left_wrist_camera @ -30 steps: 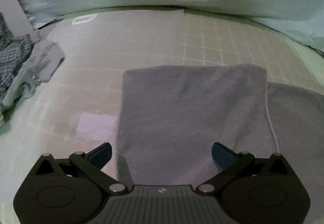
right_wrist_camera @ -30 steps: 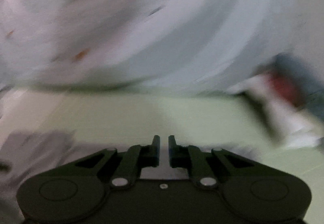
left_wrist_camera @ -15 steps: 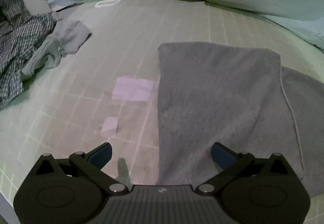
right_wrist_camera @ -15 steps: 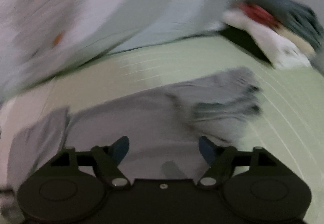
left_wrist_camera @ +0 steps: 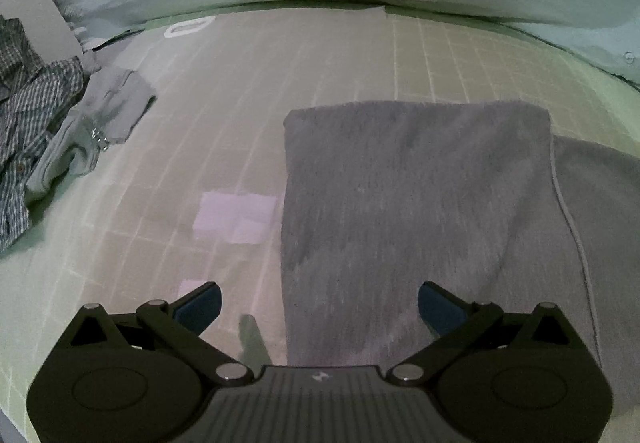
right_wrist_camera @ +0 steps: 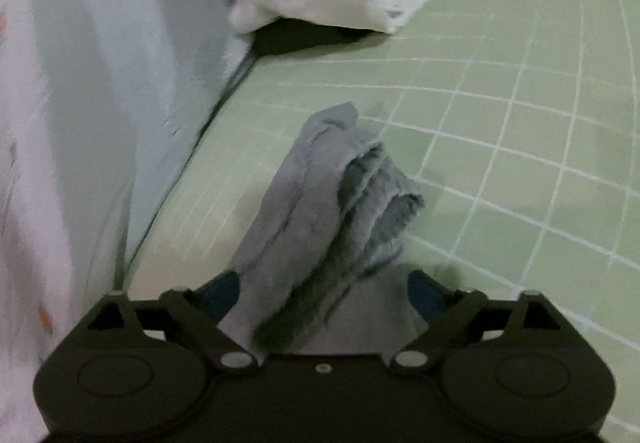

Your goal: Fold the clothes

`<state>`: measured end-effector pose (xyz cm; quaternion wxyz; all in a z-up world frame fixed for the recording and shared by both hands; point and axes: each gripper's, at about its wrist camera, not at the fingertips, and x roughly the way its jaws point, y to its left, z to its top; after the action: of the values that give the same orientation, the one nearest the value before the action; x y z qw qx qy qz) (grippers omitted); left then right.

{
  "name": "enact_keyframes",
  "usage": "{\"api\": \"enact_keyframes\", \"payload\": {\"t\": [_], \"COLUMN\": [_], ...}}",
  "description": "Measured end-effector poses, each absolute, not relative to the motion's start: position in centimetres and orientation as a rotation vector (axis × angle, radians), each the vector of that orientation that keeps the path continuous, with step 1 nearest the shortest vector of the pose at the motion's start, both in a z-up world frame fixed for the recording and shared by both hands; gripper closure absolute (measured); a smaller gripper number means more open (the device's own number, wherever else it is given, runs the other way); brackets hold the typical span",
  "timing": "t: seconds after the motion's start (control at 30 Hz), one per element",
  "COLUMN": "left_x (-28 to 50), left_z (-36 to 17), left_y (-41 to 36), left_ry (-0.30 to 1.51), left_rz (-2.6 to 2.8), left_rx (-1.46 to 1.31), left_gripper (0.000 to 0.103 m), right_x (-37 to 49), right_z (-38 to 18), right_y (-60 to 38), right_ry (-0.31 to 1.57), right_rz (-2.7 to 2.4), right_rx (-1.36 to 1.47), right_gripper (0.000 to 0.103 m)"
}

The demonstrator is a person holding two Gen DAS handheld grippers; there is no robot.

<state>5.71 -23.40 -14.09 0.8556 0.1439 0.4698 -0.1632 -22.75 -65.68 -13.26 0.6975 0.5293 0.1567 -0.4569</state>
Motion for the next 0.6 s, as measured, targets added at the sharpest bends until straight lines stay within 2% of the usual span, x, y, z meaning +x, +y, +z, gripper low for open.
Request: {"api": "enact_keyframes", "payload": {"t": [0.1,0.23,0.3,0.4,0.5,0.6], "left_x": [6.2,6.9,7.1,7.2,7.2,7.3], "left_z": [-14.7,-15.5,-15.6,-15.8,-16.0,-15.9], "left_y": [-24.1,-24.3,-24.0,-23.3,-23.1,-23.1], "left_ry": [0.995,1.016,1.036,1.058,1.063,1.066], "left_rz": [-0.333,-0.322,-0.312,-0.301,-0.300,-0.305], "left_rx": [0.321,0.303,0.265,0.203,0.180,0.185], "left_gripper": [0.000,0.000,0.000,0.000,0.000,0.000], "right_x": [-20.9,-18.2,-17.9,-18.9,-20.4,-21.7], "right_z": [-13.8,-13.8,-13.7,-13.4,-12.6,-10.9], "right_y": [-67.7,-69.9,-70.1,-70.1,-69.7,-69.5], "right_ry": [0.385,0.476,0.493,0.501,0.495,0.489], "right_rz": [-1.064,-1.111,-1.127,-1.100,-1.080,-1.051], "right_rx": [1.178,1.103,1.056,0.996,0.924,0.838], "right_gripper": [0.000,0.004,0.037,0.068,0.079,0.081]}}
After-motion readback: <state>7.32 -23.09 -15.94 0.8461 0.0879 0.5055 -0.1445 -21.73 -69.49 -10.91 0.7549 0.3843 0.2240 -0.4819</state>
